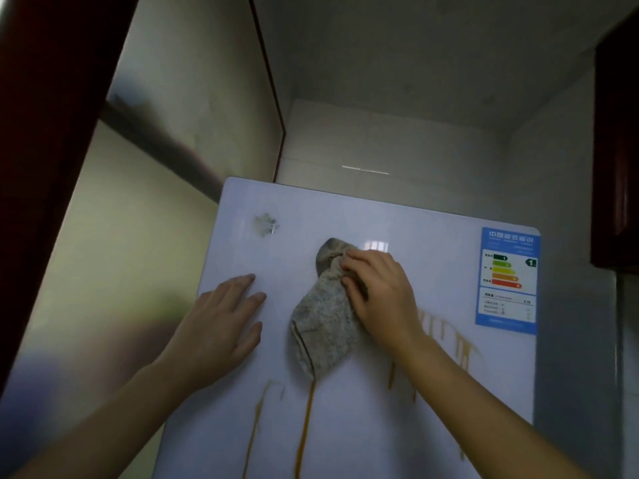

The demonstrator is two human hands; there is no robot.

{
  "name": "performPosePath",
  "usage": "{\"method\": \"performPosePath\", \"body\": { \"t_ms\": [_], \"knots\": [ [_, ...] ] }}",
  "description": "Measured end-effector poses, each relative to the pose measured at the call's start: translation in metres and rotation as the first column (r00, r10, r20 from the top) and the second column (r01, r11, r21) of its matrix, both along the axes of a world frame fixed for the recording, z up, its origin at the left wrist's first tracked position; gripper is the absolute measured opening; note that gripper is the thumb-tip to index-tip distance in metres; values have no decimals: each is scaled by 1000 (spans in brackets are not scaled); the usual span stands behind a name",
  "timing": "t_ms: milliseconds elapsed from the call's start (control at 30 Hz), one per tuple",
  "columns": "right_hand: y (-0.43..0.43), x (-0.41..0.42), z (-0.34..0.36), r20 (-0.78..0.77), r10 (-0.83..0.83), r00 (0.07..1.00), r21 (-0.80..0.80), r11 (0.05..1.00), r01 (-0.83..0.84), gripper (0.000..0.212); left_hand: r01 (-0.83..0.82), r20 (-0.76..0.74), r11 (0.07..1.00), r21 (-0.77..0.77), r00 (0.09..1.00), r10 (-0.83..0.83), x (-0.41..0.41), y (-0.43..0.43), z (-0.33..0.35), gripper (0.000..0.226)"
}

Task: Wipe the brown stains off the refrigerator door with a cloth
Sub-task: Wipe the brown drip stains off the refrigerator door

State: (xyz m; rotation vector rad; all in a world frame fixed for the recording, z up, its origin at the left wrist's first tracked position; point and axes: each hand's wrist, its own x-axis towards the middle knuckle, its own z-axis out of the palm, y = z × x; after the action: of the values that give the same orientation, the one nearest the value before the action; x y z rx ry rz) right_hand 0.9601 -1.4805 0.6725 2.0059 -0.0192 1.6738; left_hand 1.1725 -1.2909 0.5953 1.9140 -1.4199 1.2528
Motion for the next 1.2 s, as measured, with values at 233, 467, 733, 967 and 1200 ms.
{"method": "performPosePath", "body": {
  "t_ms": [233, 467, 733, 967, 1200],
  "knots": [
    [13, 23, -43, 19, 47, 999, 86, 995, -49, 30, 9, 4, 999, -35, 1000, -9, 3, -6, -18, 57],
    [9, 30, -50, 84, 45, 995, 88, 995, -52, 26, 60, -44, 992, -113, 997, -66, -1, -22, -26, 58],
    [7, 34, -68, -2, -106, 994, 98, 989, 106, 79, 34, 139, 995, -95, 990, -20, 23, -18, -30, 57],
    [7, 39, -35, 113, -85, 990, 99, 992, 74, 69, 112, 137, 960, -258, 987, -79, 37, -20, -32, 54],
    [24, 69, -3, 271, -95, 958, 245, 969, 27, 62, 150, 114, 923, -355, 987, -117, 45, -27, -32, 53]
  ]
}}
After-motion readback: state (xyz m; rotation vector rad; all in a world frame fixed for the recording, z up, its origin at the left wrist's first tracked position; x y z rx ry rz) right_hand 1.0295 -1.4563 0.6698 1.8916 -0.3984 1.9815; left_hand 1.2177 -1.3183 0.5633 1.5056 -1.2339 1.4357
